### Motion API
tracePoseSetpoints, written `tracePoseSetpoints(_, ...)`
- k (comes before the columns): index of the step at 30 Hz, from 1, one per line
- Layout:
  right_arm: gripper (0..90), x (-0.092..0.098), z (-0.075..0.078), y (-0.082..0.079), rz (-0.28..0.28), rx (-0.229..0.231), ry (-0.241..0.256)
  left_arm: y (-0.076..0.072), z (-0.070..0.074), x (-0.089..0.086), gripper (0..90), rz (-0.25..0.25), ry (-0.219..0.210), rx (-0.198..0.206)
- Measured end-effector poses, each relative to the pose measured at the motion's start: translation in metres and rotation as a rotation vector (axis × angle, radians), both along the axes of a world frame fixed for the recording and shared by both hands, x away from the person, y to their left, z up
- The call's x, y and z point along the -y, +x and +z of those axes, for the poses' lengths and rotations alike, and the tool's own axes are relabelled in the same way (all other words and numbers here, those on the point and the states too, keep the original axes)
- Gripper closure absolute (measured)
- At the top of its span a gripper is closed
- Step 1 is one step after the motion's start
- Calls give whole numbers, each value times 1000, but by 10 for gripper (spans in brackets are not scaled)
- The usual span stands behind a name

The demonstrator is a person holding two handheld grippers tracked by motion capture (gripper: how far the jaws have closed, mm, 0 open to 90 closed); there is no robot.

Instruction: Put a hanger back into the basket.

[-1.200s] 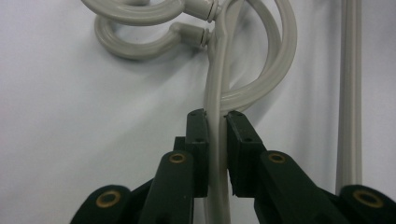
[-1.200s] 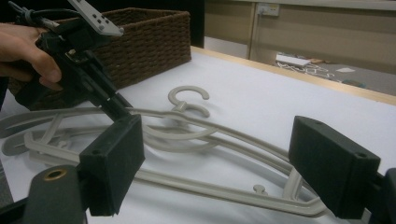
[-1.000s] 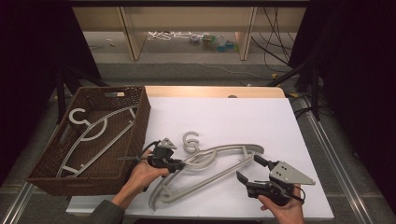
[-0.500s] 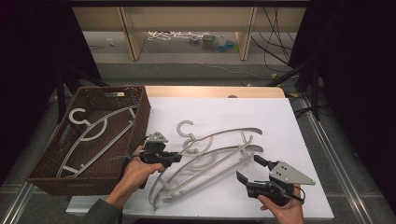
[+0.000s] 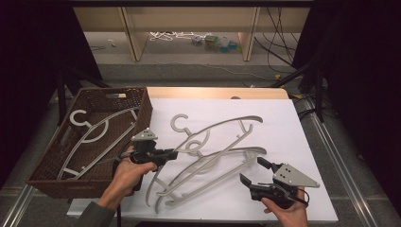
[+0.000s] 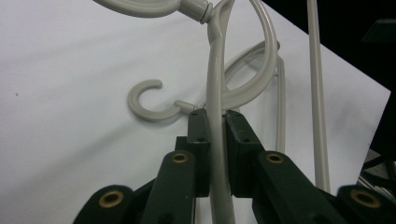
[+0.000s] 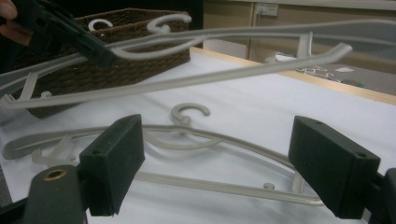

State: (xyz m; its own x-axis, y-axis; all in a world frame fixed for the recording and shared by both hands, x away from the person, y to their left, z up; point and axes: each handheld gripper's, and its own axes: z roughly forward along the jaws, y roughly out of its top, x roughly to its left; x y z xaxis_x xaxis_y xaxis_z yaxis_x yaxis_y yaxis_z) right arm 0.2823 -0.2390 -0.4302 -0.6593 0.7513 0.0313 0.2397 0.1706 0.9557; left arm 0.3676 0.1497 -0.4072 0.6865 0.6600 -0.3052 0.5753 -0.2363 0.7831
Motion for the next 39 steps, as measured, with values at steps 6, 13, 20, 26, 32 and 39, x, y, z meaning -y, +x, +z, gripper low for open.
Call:
tracePoseSetpoints(6, 192, 0, 0, 0, -2, -1, 1, -4, 21, -9, 816, -12, -52, 8)
tracePoseSetpoints(13, 192, 0, 0, 0, -5, -4, -1, -7, 49, -24, 816, -26, -68, 12)
tracePoseSetpoints(20, 192, 0, -1, 0, -10, -4, 0, -4, 81, -56, 816, 42, -47, 75)
tracePoseSetpoints(26, 192, -1, -2, 0, 0, -12, 5, 0, 94, -87, 816, 102, -37, 89)
tracePoseSetpoints(32, 192, -2, -3, 1, 0, -4, 16, 6, 98, -114, 816, 167, -20, 93)
tracePoseSetpoints(39, 192, -1, -2, 1, -3, -13, -3, 14, 100, -141, 816, 244, 13, 113)
